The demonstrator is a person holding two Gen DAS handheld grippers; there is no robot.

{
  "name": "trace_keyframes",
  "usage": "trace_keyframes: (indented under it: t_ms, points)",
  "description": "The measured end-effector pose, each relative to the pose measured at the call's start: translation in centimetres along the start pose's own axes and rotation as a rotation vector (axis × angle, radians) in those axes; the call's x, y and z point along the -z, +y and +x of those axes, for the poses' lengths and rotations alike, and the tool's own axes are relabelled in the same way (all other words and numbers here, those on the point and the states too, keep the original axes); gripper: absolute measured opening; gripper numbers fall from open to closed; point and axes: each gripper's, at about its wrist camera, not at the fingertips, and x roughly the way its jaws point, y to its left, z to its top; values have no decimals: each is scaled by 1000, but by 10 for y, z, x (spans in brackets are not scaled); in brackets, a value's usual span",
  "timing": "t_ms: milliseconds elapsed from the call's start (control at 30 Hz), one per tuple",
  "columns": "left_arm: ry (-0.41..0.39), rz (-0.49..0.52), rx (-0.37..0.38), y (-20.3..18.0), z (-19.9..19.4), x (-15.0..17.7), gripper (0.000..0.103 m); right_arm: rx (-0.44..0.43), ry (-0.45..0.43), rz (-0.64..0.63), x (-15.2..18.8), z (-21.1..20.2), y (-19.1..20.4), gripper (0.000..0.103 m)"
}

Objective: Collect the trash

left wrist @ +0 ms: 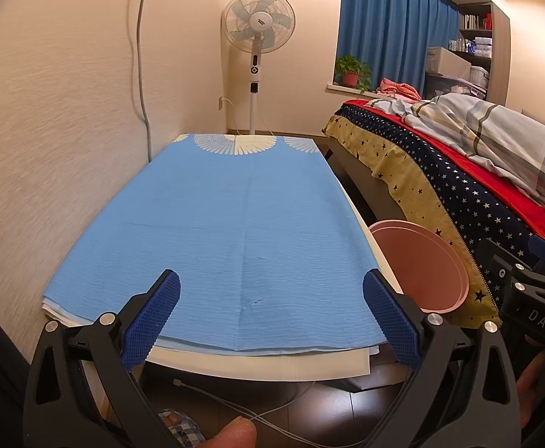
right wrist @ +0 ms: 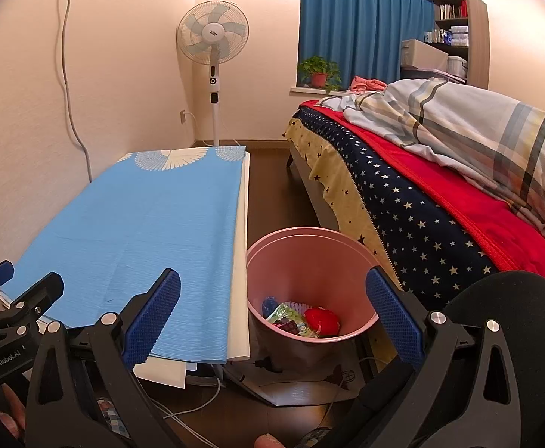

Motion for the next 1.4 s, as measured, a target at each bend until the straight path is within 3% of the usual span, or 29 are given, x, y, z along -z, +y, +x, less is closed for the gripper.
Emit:
trace_keyframes:
  t_ms: [1400]
  points:
    - [-9,-6,0,2,0,-2,95,2,-1,-2,0,0,-2,98]
